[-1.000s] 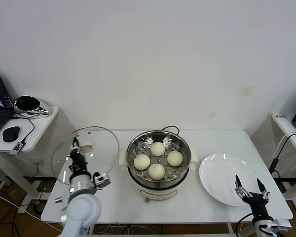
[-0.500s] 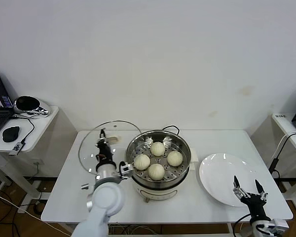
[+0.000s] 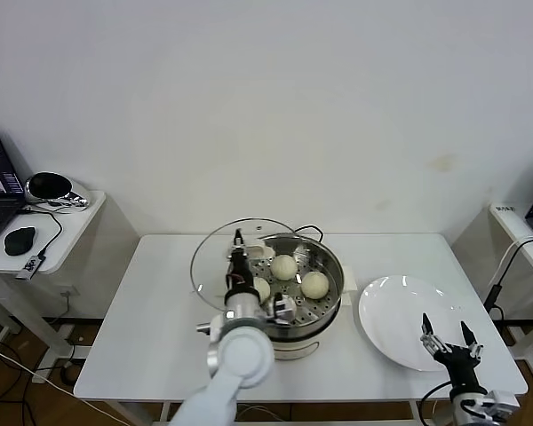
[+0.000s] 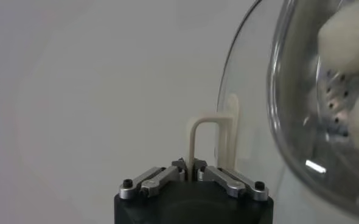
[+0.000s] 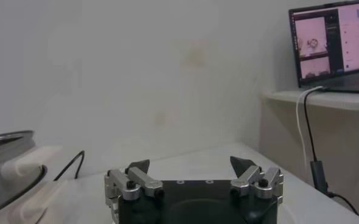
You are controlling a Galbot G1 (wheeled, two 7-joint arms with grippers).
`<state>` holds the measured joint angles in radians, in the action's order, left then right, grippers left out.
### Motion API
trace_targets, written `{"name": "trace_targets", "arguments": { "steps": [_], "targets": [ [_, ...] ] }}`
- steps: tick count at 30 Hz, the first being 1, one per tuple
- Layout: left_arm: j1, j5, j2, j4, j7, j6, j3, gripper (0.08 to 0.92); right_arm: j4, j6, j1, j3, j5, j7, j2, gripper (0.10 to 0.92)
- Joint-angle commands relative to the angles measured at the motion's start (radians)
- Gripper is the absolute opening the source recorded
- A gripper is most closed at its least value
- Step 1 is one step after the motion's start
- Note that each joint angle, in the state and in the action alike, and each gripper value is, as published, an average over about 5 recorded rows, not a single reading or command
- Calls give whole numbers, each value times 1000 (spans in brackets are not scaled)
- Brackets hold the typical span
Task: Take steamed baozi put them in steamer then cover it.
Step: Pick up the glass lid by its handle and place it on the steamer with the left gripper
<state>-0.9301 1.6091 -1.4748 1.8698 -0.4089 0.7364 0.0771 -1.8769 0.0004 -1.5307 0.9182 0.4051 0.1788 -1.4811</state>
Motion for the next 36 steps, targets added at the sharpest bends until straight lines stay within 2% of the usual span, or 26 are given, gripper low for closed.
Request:
{"name": "trace_targets", "arguments": {
  "steps": [1,10,20,36],
  "targets": [
    [34,107,-89,-93,-49,43,103,143,12,-2,14,-1,-5,0,-5,823],
    [50,63,-125,-153,8,43,137,143,33,4,24,-3,-10,1,-1,823],
    [41,7,-126,-171,82,44,108,143,36,6,24,-3,-16,2,0,823],
    [13,-8,-124,-175,98,44,103,143,42,12,24,-5,-26,3,-9,823]
  ]
}}
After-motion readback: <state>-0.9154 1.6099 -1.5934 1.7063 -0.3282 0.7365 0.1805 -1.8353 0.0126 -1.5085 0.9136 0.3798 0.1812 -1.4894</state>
